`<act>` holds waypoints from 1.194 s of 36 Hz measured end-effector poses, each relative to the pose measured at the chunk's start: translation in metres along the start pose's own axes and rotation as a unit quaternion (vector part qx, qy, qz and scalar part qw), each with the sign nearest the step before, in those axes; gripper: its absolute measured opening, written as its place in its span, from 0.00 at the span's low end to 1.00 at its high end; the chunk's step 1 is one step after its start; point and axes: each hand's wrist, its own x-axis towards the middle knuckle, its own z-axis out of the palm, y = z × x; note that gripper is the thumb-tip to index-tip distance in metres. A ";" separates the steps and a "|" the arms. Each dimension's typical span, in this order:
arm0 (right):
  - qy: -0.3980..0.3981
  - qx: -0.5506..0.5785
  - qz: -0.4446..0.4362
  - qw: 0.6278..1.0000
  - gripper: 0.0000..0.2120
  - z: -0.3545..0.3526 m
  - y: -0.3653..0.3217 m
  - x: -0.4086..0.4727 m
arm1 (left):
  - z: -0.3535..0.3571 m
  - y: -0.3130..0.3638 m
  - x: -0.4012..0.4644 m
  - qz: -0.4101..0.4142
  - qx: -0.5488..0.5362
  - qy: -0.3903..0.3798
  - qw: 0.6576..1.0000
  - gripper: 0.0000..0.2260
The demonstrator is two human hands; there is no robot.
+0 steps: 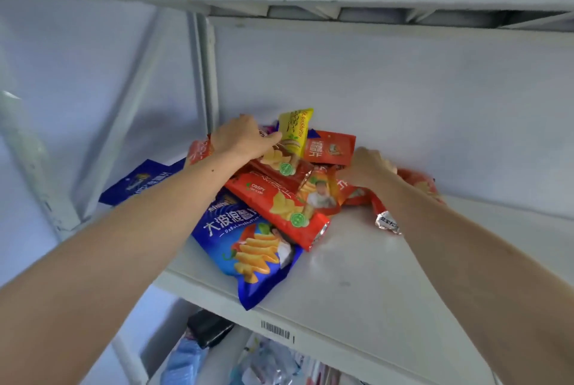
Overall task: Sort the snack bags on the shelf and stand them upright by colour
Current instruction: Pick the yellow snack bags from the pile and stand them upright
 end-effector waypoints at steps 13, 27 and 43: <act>-0.046 0.184 -0.040 0.981 0.36 0.032 -0.101 0.103 | 0.029 -0.022 -0.009 -0.164 -0.073 -0.255 0.950 0.67; -0.014 0.267 -0.061 0.962 0.20 0.034 -0.105 0.139 | 0.056 0.003 0.007 -0.215 -0.206 -0.178 0.938 0.56; 0.111 0.439 0.018 0.892 0.34 -0.033 0.020 0.099 | 0.042 0.060 0.003 0.024 -0.423 -0.075 0.903 0.39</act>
